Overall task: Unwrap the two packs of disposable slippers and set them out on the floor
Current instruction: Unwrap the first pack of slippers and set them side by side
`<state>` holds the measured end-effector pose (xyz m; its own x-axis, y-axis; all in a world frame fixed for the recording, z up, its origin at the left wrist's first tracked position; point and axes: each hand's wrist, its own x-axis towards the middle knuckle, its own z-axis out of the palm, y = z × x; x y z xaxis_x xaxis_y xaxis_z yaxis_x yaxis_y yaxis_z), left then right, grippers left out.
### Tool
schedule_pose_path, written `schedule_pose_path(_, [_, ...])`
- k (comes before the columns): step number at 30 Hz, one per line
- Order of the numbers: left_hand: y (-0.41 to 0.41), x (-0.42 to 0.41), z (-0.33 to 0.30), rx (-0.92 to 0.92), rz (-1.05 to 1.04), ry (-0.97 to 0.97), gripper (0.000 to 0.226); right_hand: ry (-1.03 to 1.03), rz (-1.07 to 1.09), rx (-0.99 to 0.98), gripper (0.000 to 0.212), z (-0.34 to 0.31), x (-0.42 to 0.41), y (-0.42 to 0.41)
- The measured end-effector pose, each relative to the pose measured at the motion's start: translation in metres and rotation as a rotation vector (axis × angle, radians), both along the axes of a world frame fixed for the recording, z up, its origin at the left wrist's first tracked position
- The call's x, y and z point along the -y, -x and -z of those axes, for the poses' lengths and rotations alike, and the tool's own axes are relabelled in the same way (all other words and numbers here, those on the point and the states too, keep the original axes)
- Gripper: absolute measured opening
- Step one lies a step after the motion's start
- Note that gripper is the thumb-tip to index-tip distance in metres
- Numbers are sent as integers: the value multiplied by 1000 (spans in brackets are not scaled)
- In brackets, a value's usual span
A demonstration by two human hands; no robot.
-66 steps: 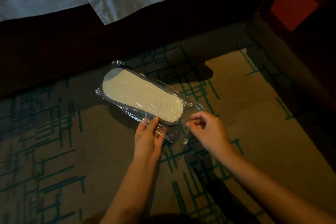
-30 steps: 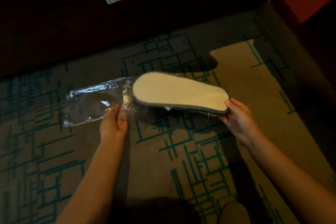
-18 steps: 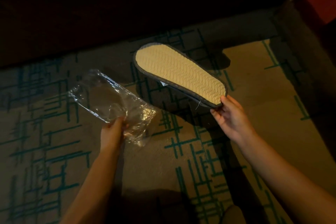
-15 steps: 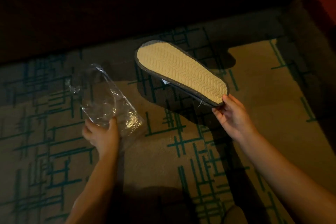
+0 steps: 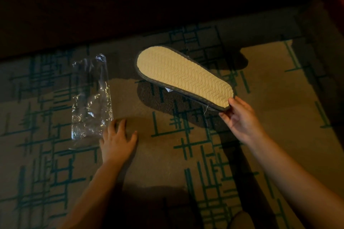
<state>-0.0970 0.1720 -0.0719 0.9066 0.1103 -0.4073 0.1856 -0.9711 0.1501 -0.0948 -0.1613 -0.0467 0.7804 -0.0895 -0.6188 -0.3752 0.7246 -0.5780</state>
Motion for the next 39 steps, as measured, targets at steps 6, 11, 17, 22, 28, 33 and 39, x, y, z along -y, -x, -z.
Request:
schedule_pose_path(6, [-15,-1,-21,280,83,-21,69,31,-95,9,12,0,8,2])
schedule_pose_path(11, [-33,32,-37,486,436,144,83,70,-225,34,63,2,20,6])
schedule_pose_path(17, [-29,45,-24,452,737,277,61,42,-290,-59,61,1,48,3])
schedule_pose_path(22, [-3,56,-23,434,737,374,45,-4,-198,-169,57,-1,57,2])
schedule_pose_path(28, [10,88,-26,319,550,383,44,-112,-67,-202,54,2,27,12])
schedule_pose_path(33, [8,117,-39,289,411,463,43,105,-389,-89,98,6,-28,36])
schedule_pose_path(39, [1,130,-47,78,236,672,53,193,-280,-74,44,-4,-53,36])
